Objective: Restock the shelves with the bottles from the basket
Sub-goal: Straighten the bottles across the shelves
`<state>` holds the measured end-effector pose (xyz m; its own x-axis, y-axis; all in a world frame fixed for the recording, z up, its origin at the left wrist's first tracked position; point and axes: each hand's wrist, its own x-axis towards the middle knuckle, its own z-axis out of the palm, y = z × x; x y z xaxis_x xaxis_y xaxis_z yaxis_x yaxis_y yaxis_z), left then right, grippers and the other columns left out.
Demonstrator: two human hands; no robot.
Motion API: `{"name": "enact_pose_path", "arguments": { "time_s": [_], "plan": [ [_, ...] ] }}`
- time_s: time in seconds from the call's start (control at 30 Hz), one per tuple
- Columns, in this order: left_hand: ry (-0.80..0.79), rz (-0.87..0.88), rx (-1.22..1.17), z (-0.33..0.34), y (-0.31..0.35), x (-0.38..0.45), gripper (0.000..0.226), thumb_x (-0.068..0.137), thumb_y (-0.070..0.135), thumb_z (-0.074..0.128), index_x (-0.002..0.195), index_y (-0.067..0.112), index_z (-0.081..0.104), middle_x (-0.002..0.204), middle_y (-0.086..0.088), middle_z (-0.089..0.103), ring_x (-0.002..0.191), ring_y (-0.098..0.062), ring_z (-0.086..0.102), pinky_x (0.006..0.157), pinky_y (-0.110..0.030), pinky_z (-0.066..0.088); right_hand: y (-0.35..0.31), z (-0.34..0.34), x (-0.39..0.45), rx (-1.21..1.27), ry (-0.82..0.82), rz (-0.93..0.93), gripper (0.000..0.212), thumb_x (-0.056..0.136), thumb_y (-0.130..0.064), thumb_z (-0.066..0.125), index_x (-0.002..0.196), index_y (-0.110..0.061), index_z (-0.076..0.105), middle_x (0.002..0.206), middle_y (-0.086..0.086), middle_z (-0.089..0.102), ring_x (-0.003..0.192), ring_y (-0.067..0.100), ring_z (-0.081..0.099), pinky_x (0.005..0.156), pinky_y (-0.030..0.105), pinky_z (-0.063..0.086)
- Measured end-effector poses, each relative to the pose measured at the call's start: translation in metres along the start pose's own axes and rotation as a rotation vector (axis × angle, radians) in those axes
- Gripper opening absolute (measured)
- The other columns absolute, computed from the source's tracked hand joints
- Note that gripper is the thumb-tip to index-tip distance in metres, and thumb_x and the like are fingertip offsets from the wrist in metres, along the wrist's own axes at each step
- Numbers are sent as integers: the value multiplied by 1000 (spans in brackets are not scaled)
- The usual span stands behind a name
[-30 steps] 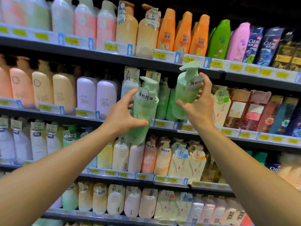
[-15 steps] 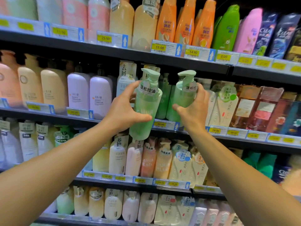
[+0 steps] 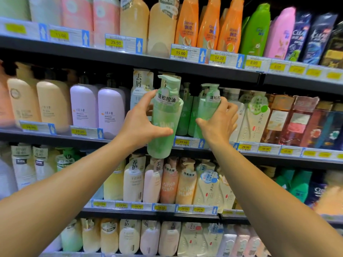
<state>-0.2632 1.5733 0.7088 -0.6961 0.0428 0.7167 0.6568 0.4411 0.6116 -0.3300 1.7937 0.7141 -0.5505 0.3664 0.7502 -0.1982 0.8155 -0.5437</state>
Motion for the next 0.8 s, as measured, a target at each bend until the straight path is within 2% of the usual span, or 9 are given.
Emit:
{"name": "enact_pose_path", "arguments": {
  "time_s": [0.2,0.3,0.4,0.47,0.6,0.8],
  "plan": [
    [29,18,-29,7,4,3,96,55,32,91,137,44,41,112,28,63,106,9,58,83,-14,50,4,-4,4,-79,-51,19,99,75,-42,81,151,-19,21,138,8,39,123,31,41,99,46,35],
    [80,48,-43,12,15,6,92,53,37,88,129,57,39,104,38,62,101,17,56,76,-4,47,7,-5,3,-95,-51,21,102,76,-44,81,152,-18,19,140,9,42,125,32,44,100,48,36],
    [160,79,-63,19,29,11,95,52,40,85,135,49,40,105,29,63,100,17,57,75,-3,46,15,-8,2,-93,-42,3,99,76,-46,80,150,-19,21,141,9,42,125,34,45,100,49,36],
    [207,102,-83,27,36,17,93,53,38,86,136,42,43,109,21,65,101,12,59,77,-8,49,23,-11,0,-98,-47,-20,97,77,-47,79,150,-20,22,140,9,42,124,34,45,100,50,35],
    [272,137,-96,43,45,28,97,56,32,88,140,33,41,117,11,65,105,-4,63,88,-37,57,34,-15,1,-117,-52,-65,96,77,-47,78,149,-22,21,142,8,40,126,33,42,102,51,36],
    [333,151,-21,72,49,38,94,60,31,88,138,37,37,121,14,63,105,-5,62,88,-39,56,46,-21,5,-89,-25,-149,91,76,-46,79,147,-22,27,138,7,40,125,31,39,103,48,34]
  ]
}}
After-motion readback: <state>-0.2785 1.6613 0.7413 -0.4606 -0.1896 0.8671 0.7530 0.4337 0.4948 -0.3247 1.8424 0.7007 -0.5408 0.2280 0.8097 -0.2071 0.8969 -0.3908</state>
